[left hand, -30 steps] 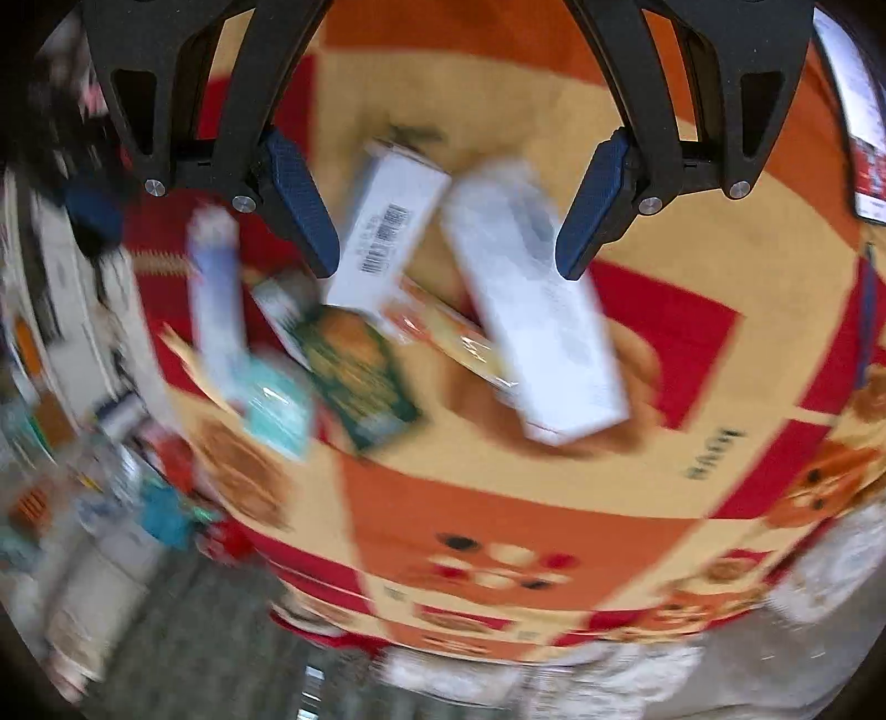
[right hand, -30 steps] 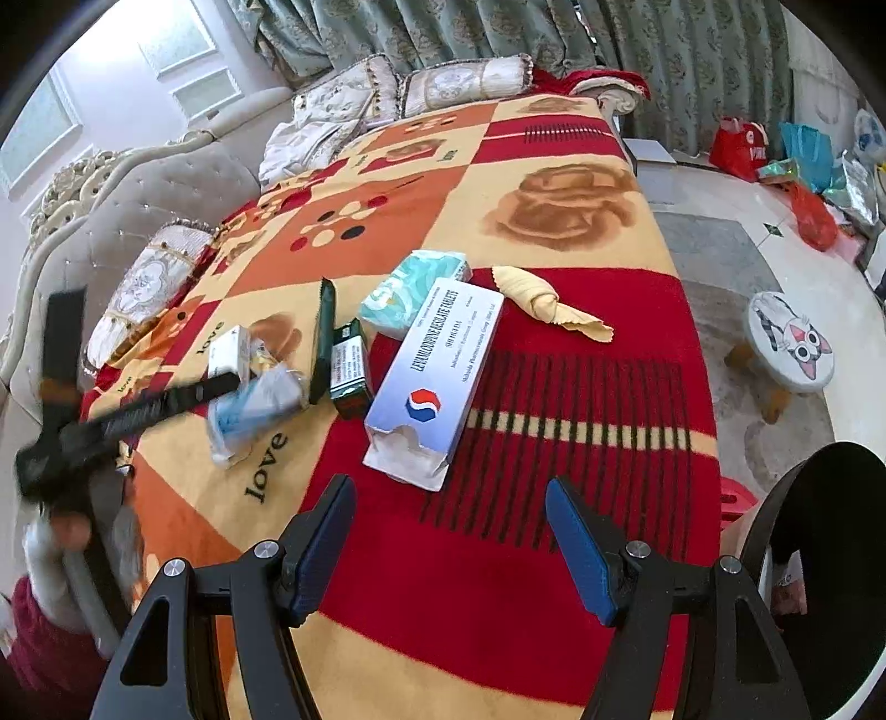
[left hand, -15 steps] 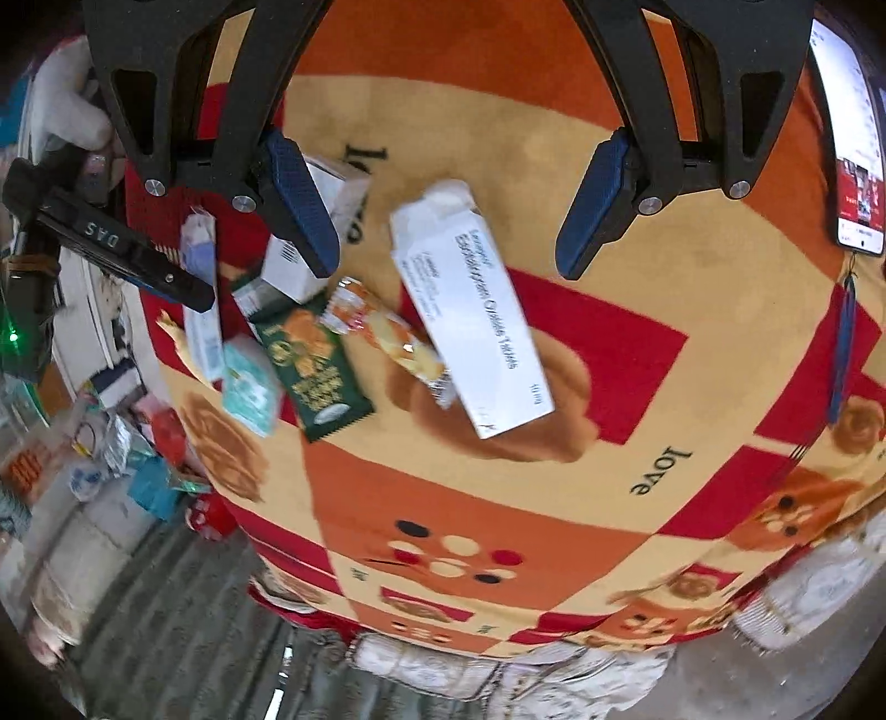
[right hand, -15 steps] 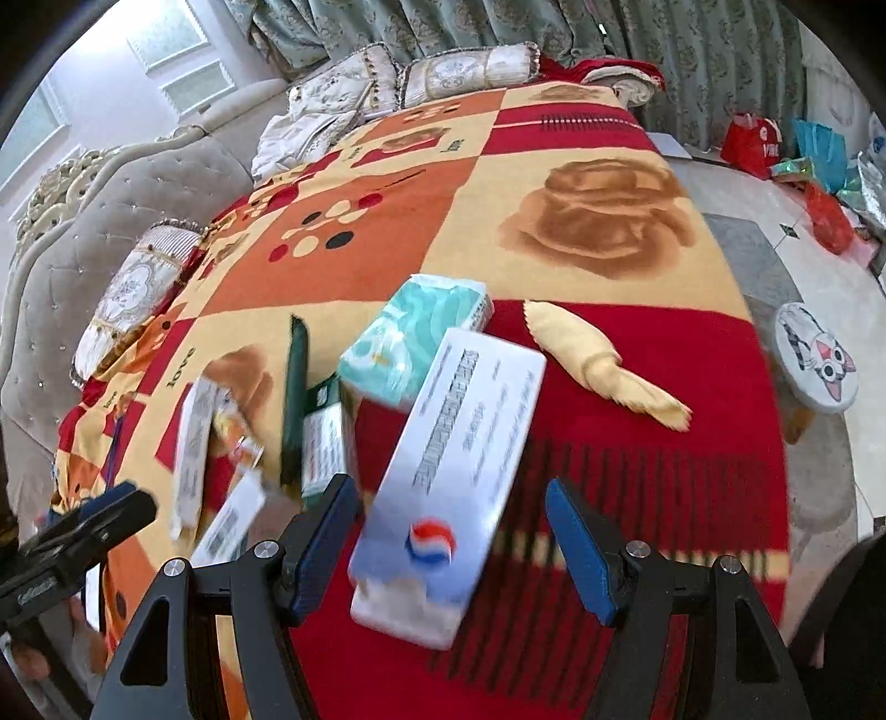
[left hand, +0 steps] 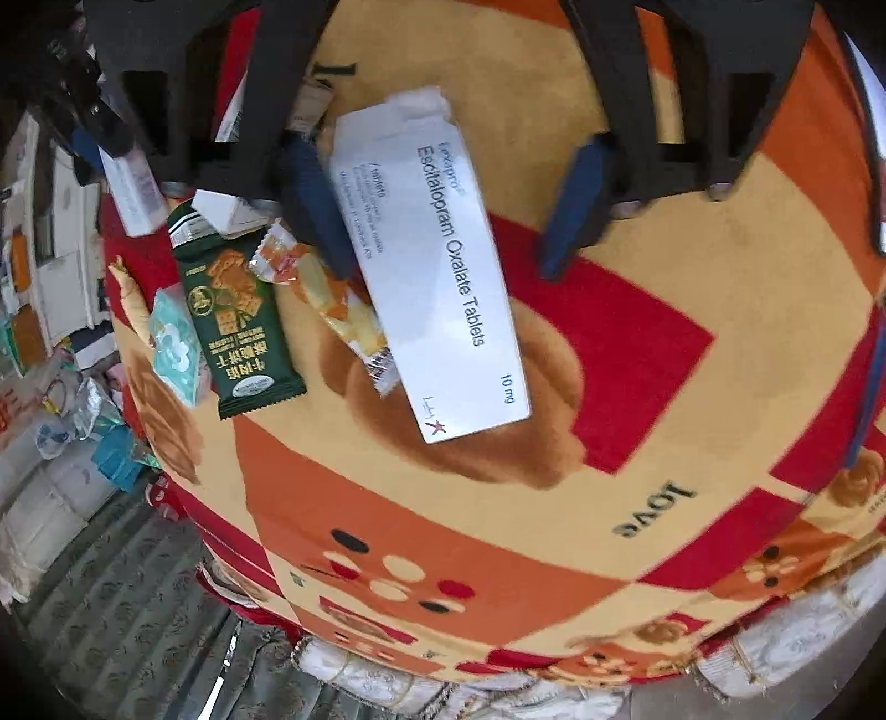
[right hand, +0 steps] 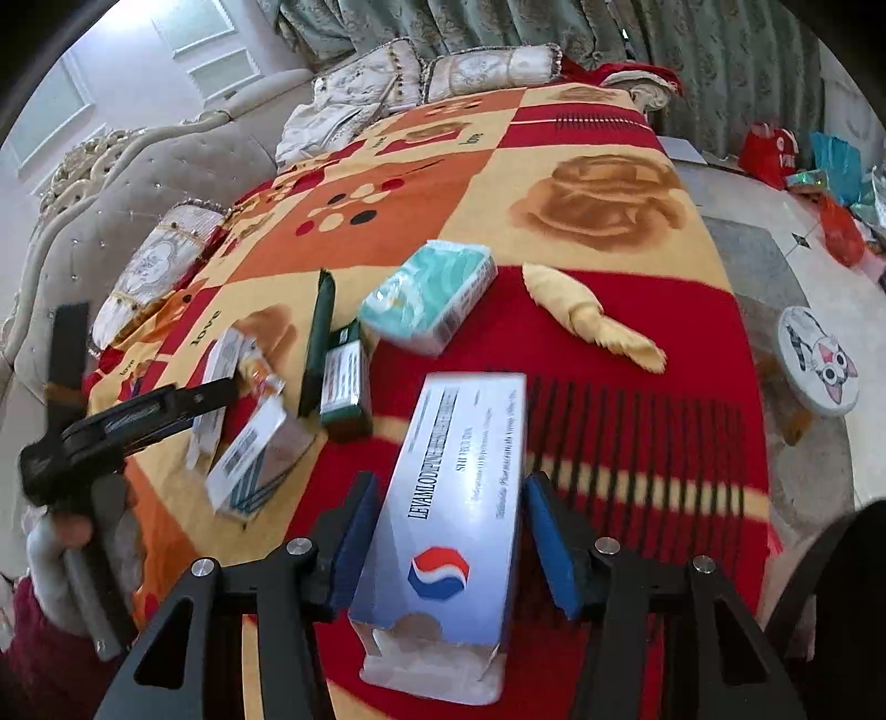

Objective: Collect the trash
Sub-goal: 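Grasp the white Lexapro box with the left tool while the right tool grasps the Levamlodipine box, then carry both medicine boxes in the two tools over the black bin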

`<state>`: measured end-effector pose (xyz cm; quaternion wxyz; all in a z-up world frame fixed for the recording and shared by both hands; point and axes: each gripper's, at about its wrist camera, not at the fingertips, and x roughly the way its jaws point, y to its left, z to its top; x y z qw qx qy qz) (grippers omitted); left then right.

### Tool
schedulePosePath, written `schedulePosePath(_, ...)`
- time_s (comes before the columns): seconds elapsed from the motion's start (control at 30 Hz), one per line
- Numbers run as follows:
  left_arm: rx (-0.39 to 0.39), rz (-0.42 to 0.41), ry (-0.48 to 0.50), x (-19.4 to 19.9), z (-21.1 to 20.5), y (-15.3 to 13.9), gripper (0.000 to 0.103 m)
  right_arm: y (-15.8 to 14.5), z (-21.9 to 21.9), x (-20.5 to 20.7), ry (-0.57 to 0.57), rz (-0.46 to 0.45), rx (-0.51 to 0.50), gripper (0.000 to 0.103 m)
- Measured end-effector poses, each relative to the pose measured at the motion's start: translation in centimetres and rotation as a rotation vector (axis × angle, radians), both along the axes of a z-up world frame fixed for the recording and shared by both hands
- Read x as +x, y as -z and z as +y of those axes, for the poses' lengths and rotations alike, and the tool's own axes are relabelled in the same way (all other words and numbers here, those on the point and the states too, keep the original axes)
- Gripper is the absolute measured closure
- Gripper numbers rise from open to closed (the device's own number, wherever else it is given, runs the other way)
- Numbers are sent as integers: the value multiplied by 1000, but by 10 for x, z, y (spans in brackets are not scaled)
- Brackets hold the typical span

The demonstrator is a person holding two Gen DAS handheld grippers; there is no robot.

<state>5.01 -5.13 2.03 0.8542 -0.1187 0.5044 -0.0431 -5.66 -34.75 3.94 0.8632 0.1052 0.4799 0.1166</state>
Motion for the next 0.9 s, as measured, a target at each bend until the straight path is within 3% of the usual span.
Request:
schedulePosePath(0.17,-17,-5,37,-16,3,-10,59,17,8,-6,-27,52,-61,51)
schedulePosePath(0.47,-20,-53,108,-56,-3,-36,60,19,21,-7,-17,6,-142,51)
schedulePosePath(0.9,-15,-91,205,-100,-36,-52,60,-8,10,-52,-9,-48,-80,52)
